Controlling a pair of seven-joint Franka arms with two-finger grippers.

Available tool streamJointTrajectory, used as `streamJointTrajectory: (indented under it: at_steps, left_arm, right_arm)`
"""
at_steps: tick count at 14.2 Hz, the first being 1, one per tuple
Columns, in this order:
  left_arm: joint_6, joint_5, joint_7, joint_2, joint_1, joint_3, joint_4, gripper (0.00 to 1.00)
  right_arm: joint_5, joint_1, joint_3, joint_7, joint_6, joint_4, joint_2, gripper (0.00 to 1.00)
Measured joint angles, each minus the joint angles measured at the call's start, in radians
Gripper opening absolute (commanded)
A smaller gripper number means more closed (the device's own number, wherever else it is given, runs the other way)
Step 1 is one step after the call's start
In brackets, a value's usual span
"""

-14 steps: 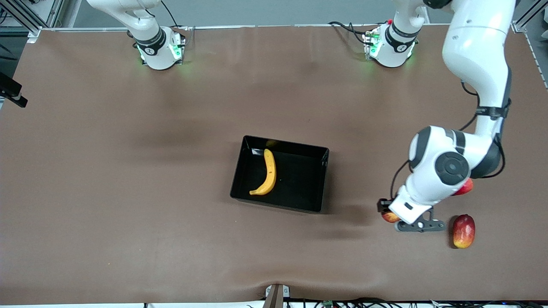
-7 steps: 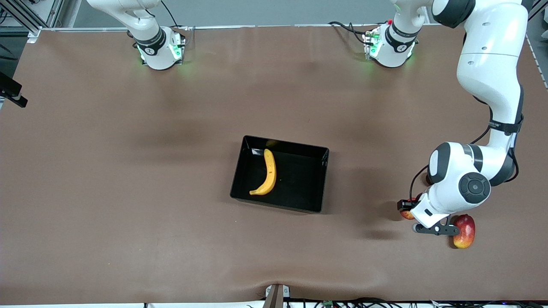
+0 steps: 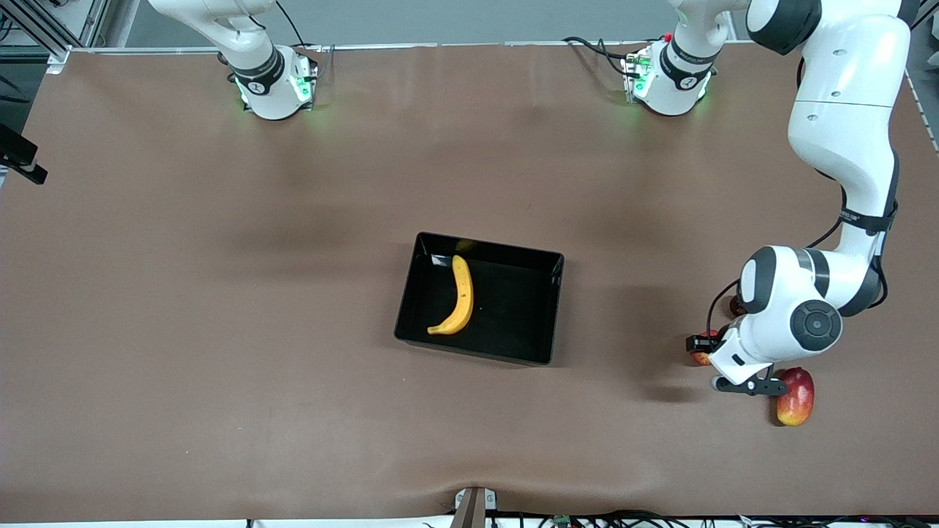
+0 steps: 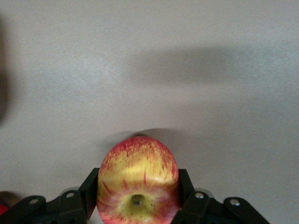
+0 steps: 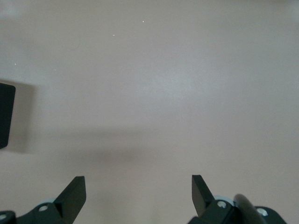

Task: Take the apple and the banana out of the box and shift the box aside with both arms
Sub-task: 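Lower the apple onto the table and open the left gripper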

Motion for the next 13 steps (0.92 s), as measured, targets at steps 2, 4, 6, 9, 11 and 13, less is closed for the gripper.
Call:
streamJointTrajectory:
  at_steps: [2,4,6,9,11,13]
  left_arm:
    - [0.0,0.0,0.001,0.0,0.006,0.0,-0.002,0.0]
    - [0.0,0.0,0.001,0.0,0.01,0.0,-0.002,0.0]
    - [0.0,0.0,0.001,0.0,0.016,0.0,-0.005,0.04]
    - [0.002,0.0,0.001,0.0,0.019,0.0,-0.006,1.0]
    - [0.004,0.0,-0.006,-0.003,0.019,-0.001,-0.001,1.0]
    - [0.004,0.0,-0.009,-0.014,0.019,-0.007,0.006,1.0]
  right_arm:
    - [0.0,0.0,0.0,0.0,0.0,0.0,0.0,1.0]
    - [0.0,0.0,0.0,0.0,0.0,0.0,0.0,1.0]
    - [0.0,0.0,0.0,0.0,0.0,0.0,0.0,1.0]
    - [0.0,0.0,0.0,0.0,0.0,0.0,0.0,1.0]
    - [0.0,0.001,0.001,0.0,0.0,0.0,0.0,1.0]
    - [0.0,0.001,0.001,0.0,0.0,0.0,0.0,1.0]
